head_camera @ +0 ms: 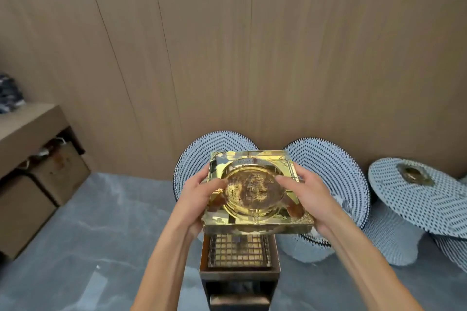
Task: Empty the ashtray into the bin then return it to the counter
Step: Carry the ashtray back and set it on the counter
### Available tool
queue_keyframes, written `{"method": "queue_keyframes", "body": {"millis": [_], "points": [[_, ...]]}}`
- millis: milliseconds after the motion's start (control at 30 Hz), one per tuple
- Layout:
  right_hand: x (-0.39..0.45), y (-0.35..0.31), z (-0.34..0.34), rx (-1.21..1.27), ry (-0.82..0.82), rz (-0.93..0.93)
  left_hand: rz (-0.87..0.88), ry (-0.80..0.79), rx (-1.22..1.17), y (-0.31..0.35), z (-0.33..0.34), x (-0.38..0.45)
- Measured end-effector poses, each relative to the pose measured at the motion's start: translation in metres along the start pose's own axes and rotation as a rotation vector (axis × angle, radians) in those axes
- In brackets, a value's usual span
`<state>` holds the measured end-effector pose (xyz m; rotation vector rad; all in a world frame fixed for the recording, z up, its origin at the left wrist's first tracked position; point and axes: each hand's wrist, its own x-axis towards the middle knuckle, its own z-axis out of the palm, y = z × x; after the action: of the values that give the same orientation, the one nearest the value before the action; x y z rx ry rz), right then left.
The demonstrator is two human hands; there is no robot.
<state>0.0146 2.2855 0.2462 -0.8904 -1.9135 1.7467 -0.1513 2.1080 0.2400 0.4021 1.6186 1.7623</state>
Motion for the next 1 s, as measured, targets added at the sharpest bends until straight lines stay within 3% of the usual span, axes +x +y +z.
{"method": "queue_keyframes", "body": {"millis": [267, 433, 833, 1000], "points": [[0.023, -0.062, -0.019, -0.025, -0.032, -0.113, 0.135, 0.002, 0.124, 0.071, 0.019, 0.003], [0.034, -0.076, -0.011, -0.024, -0.130, -0.142, 0.151, 0.083, 0.082, 0.078, 0.013, -0.009], [0.018, -0.070, 0.052, 0.083, -0.513, -0.110, 0.210, 0.423, 0.053, 0.045, -0.024, -0.104], [-0.003, -0.064, 0.090, -0.006, -0.657, -0.148, 0.214, 0.580, -0.033, 0.024, -0.041, -0.158]]}}
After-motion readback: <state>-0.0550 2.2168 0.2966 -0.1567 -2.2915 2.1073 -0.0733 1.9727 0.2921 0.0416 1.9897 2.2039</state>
